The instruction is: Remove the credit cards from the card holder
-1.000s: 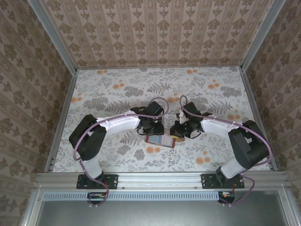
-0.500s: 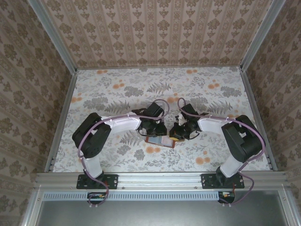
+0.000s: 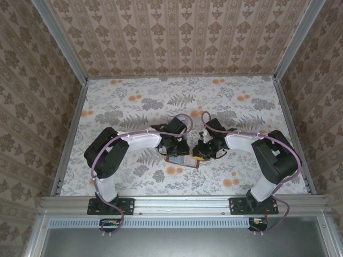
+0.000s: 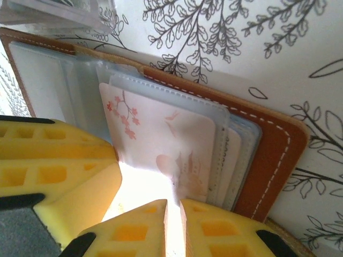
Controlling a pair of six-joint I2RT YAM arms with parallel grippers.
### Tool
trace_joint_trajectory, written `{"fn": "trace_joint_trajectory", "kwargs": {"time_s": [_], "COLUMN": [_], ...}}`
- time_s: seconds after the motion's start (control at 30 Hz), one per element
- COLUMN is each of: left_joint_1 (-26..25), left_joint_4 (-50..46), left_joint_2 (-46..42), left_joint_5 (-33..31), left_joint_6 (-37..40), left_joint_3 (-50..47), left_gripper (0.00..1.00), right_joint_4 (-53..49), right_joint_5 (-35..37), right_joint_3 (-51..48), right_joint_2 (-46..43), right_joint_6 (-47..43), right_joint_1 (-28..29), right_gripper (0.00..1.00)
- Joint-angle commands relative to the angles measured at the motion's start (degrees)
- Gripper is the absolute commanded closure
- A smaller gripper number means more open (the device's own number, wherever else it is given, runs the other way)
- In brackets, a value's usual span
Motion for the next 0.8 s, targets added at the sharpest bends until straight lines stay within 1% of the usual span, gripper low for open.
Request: {"fn": "trace_joint_trajectory", "kwargs": {"time_s": [0.0,0.2,0.37,0.5,0.6,0.77], "left_joint_1": [0.3,0.4,0.5,0.6,0.8,0.9], "left_joint_4": [-4.8,-4.4,0.3,3.3,3.3,2.9], "left_joint_2": [-0.5,-0.6,-0.4,-0.1,0.4,0.6], "left_joint_5": [-2.8,-2.4,0.4,1.9,2.1,1.9], "left_joint_6": [1.2,1.4,-0.2,-1.5,-1.5,-1.6], "left_joint_3": [0.5,1.1,-0.1,-1.1,-1.2,-1.6], "left_gripper": [0.79,0.79,0.79,0.79,0.79,0.81], "right_joint_4": [-5.9,-7.2,-7.0,-5.6,-4.6,-4.0], "right_joint_5": [5.0,5.5,5.2,3.5,2.6,2.0], "right_joint_3": [1.1,2.0,2.2,2.0,1.8,1.8], "right_joint_2": [0.9,0.3,0.5,1.0,1.6,2.1], "right_joint_6": [-2.5,-3.3,-3.3,-3.0,-2.8,-2.7], "right_joint_1": [0.2,0.2,0.2,0.2,0.2,0.2], "right_gripper": [0.82,0.79,0.8,0.82,0.85,0.86]}}
